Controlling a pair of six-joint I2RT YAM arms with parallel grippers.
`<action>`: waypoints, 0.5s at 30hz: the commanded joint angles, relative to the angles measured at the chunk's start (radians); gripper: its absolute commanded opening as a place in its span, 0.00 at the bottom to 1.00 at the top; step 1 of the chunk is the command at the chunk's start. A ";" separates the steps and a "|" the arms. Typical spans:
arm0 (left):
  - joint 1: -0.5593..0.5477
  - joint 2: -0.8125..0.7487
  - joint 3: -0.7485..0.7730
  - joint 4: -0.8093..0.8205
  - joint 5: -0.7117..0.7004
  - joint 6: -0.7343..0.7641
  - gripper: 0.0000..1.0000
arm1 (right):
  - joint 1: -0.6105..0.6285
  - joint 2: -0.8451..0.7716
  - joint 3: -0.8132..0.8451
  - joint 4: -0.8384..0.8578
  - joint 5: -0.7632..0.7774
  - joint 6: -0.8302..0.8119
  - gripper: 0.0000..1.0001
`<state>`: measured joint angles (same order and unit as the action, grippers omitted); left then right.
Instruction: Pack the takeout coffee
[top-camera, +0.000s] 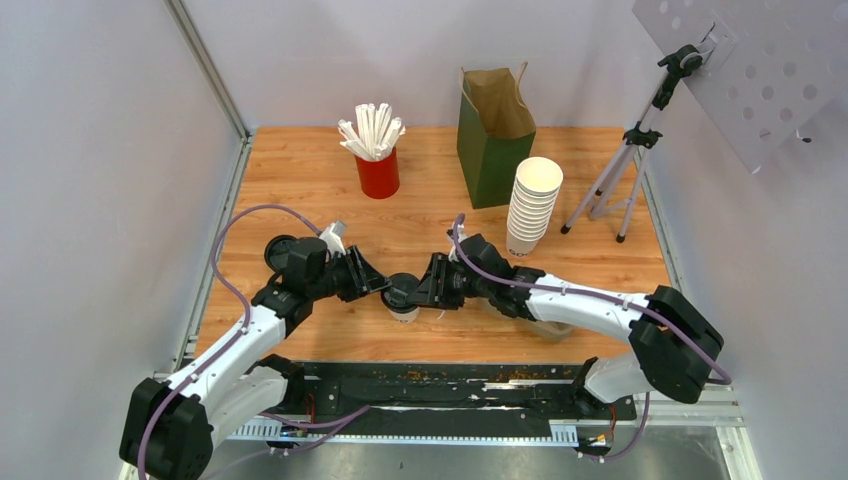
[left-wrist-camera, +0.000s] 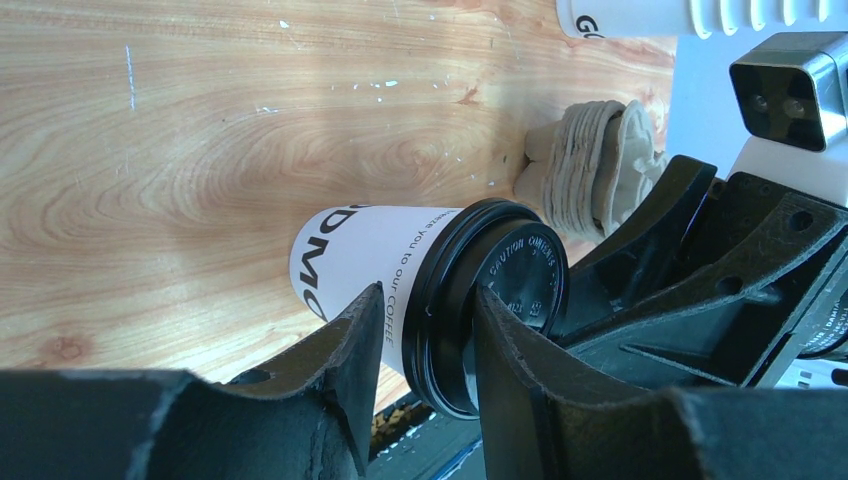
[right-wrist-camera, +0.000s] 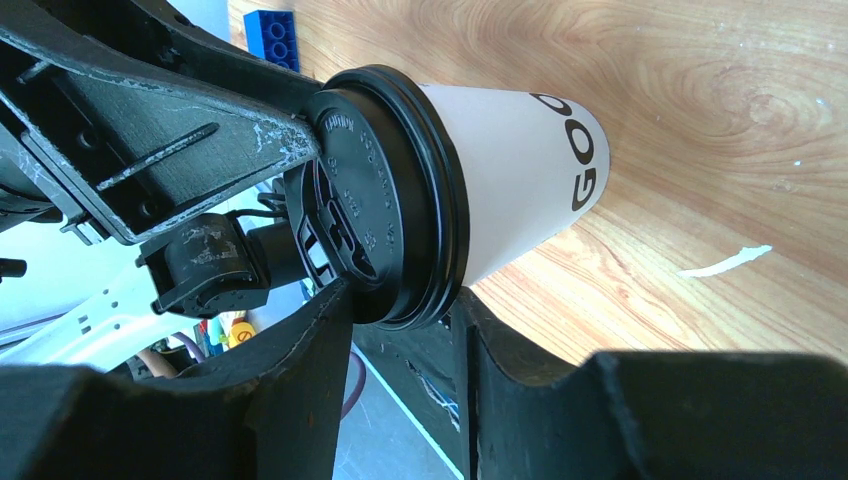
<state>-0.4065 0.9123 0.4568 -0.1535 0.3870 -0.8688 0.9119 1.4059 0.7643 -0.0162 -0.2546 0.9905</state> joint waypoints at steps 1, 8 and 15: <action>-0.006 0.032 -0.022 -0.116 -0.070 0.048 0.44 | 0.002 0.015 -0.072 0.006 0.030 -0.035 0.31; -0.006 0.055 -0.033 -0.115 -0.081 0.054 0.43 | 0.001 0.021 -0.156 0.065 0.034 -0.039 0.25; -0.006 0.068 -0.031 -0.114 -0.082 0.055 0.43 | -0.008 0.059 -0.181 0.107 0.027 -0.055 0.20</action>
<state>-0.4065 0.9367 0.4572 -0.1432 0.3946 -0.8677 0.9024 1.3880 0.6357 0.1989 -0.2604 1.0119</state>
